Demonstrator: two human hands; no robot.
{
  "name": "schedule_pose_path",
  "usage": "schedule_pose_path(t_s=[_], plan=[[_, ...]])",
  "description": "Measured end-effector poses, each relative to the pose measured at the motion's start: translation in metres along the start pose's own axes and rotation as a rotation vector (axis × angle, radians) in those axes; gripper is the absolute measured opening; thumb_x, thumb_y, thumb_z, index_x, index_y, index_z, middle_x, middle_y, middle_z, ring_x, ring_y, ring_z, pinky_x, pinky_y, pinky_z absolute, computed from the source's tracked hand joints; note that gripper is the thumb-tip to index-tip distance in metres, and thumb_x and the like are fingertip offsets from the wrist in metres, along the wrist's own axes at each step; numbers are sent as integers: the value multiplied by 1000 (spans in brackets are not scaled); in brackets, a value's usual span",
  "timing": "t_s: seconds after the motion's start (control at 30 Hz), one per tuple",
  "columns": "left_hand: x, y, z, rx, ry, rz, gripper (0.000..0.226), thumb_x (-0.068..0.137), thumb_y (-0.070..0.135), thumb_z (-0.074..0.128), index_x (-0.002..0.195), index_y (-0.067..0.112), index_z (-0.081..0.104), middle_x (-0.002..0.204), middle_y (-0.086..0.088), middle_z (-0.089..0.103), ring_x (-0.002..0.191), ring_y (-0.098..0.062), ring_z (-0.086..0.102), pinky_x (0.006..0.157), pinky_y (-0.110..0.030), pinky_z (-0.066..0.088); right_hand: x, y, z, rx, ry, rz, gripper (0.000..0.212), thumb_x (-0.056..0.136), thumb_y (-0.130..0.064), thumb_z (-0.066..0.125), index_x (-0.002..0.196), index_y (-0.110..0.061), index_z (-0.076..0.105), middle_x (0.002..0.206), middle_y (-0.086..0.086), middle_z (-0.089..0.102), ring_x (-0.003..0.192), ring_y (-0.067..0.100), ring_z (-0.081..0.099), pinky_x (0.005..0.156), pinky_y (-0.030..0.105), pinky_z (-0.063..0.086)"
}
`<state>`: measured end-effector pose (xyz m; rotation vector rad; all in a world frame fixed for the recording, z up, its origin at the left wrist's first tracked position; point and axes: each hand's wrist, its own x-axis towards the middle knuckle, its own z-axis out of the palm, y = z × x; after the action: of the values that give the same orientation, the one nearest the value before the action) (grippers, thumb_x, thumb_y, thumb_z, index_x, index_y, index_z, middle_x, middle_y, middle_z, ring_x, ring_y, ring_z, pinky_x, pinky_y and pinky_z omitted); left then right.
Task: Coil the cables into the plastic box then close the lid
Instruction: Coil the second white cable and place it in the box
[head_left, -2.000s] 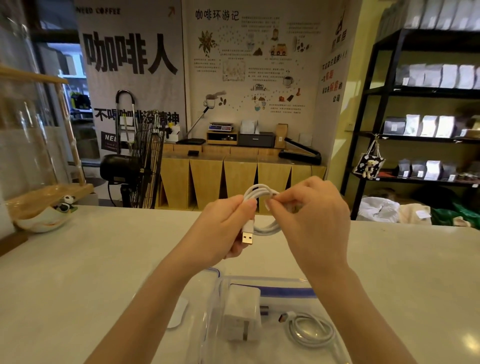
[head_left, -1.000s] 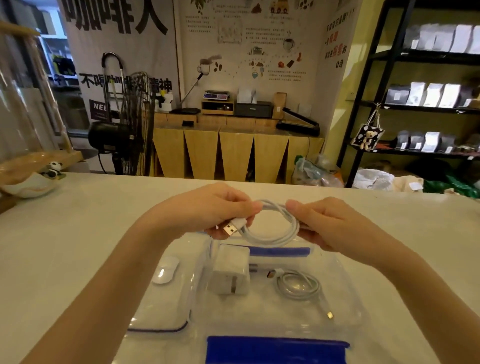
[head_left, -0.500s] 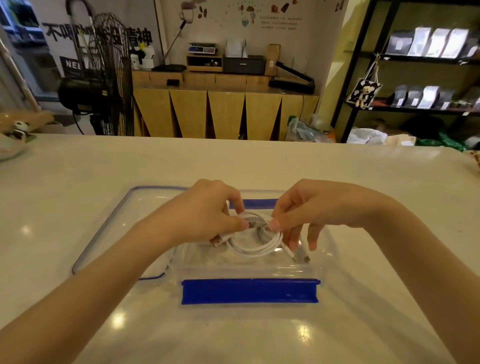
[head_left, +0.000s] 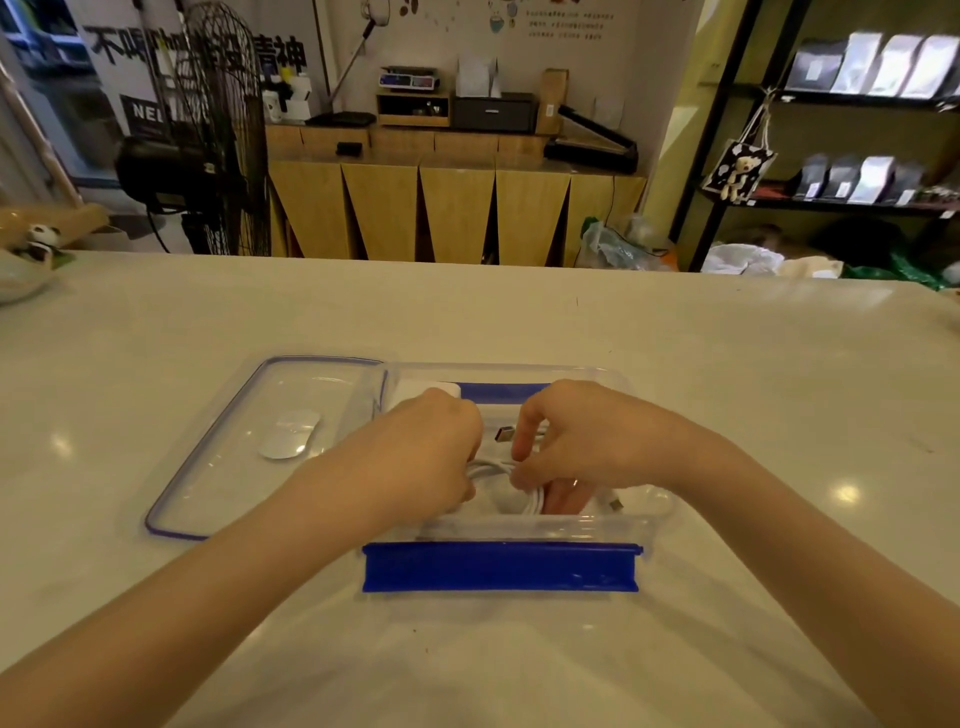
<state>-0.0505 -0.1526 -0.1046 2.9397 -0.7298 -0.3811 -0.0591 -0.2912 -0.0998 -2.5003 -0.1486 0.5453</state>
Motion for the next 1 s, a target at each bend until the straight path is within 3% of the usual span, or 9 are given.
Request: schedule_pose_path(t_s=[0.1, 0.27, 0.37, 0.5, 0.6, 0.67, 0.77, 0.87, 1.0], plan=[[0, 0, -2, -37, -50, -15, 26, 86, 27, 56, 104, 10, 65, 102, -8, 66, 90, -20, 62, 83, -29, 51, 1, -1, 3, -24, 34, 10, 22, 78, -17, 68, 98, -8, 64, 69, -4, 59, 72, 19, 65, 76, 33, 57], [-1, -3, -7, -84, -94, -3, 33, 94, 27, 39, 102, 6, 62, 100, -10, 63, 92, -23, 61, 86, -34, 48, 3, 0, 9, -107, 104, -7, 5, 81, -21, 65, 85, -17, 65, 69, -11, 55, 60, 8, 59, 47, 11, 42], [-3, -4, -10, -82, -78, 13, 34, 95, 26, 37, 97, 5, 63, 91, -10, 60, 83, -22, 59, 82, -34, 49, 2, -1, 11, -170, 115, -16, 16, 85, -20, 61, 96, -11, 67, 60, -15, 43, 54, 5, 49, 46, 12, 37], [-5, -7, -13, -81, -146, 45, 35, 94, 27, 39, 94, 5, 65, 92, -12, 66, 76, -21, 60, 78, -34, 51, 0, -2, 9, -229, 95, -34, 17, 88, -21, 56, 96, -11, 66, 57, -6, 52, 44, 6, 48, 33, 6, 37], [-6, -12, -18, -101, -169, 72, 33, 93, 28, 42, 94, 7, 67, 90, -8, 70, 82, -19, 65, 80, -32, 53, -3, -2, 6, -213, 91, -32, 17, 88, -19, 53, 99, -12, 64, 68, 7, 66, 47, 13, 58, 47, 26, 55], [-8, -16, -24, -147, -155, 86, 30, 91, 28, 44, 95, 11, 68, 87, -3, 71, 79, -13, 66, 80, -29, 53, -7, -5, 0, -204, 127, -52, 15, 88, -20, 54, 100, -17, 63, 68, 2, 64, 50, 11, 60, 51, 27, 55], [-11, -22, -38, -224, -47, 129, 21, 88, 28, 50, 98, 20, 67, 80, 7, 69, 72, -3, 65, 70, -17, 51, -17, -13, -13, -190, 218, -134, 15, 87, -25, 56, 101, -21, 62, 68, -8, 57, 58, 6, 59, 53, 15, 45], [-12, -29, -50, -320, 171, 171, 18, 86, 26, 53, 99, 26, 65, 79, 13, 66, 72, 0, 63, 59, -10, 45, -30, -21, -25, -151, 327, -269, 23, 87, -27, 55, 110, -29, 56, 79, -13, 61, 75, 4, 61, 63, 12, 47], [-9, -39, -59, -416, 416, 189, 20, 85, 24, 55, 103, 25, 63, 78, 19, 59, 76, 2, 58, 63, -9, 41, -37, -30, -29, -83, 430, -397, 29, 87, -26, 55, 114, -35, 50, 87, -18, 61, 85, -2, 57, 68, 10, 46]])
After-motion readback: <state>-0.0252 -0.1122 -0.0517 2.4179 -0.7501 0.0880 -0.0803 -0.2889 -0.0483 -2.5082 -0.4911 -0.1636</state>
